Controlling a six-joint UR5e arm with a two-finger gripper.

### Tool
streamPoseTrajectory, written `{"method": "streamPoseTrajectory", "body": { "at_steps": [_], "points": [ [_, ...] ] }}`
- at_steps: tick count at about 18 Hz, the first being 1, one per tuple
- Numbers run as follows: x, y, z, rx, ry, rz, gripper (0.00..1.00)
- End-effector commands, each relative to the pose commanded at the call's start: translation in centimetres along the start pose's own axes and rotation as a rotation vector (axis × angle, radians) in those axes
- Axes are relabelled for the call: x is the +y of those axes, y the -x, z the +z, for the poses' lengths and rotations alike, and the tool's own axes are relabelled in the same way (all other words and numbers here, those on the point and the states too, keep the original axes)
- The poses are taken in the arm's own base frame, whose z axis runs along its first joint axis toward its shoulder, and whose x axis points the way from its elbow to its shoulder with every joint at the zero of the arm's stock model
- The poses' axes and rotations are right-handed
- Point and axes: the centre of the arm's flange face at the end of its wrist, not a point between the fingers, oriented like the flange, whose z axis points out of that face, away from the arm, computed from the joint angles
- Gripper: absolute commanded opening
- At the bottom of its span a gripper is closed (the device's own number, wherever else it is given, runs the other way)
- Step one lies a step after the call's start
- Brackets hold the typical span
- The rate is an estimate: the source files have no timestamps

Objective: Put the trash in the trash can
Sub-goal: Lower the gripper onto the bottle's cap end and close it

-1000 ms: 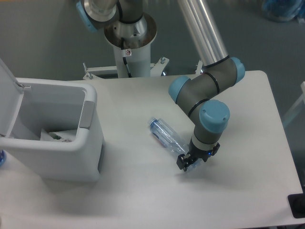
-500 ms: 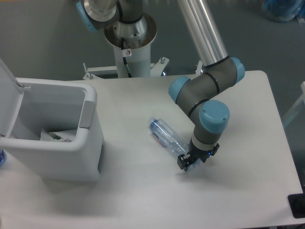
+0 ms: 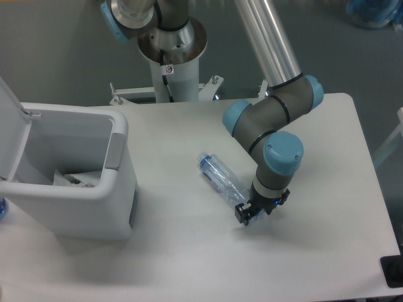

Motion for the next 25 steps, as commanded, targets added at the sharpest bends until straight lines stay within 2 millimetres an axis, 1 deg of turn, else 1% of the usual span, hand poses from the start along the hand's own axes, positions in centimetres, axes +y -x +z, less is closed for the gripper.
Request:
{"method": "streamPoseTrajectory", "body": {
  "at_steps": [7,10,12,13,18,20,24,25],
  "points": [
    [-0.1,-0.1,-0.9,-0.002,-0.015,0.008,0.72],
    [-0.1,-0.1,-1.0,-0.004,-0.016,0.008,0.7],
    [-0.3,-0.1,-1.6,-0.005,-0.026,0.009,0.69],
    [-0.2,-0.3,-1.9,-0.005,-0.031,0.011,0.67],
    [-0.4,-0.3,-2.4,-0.005,-0.041,0.013,0.66],
    [-0.6,-0.4,-3.1,-0.006,-0.051,0.01,0.67],
    [-0.5,-0.6,-5.1,-0.008,-0.08,0.013,0.67],
    [-0.7,-0.7,-6.0,-0.01,-0.095,0.015,0.67]
  ]
}}
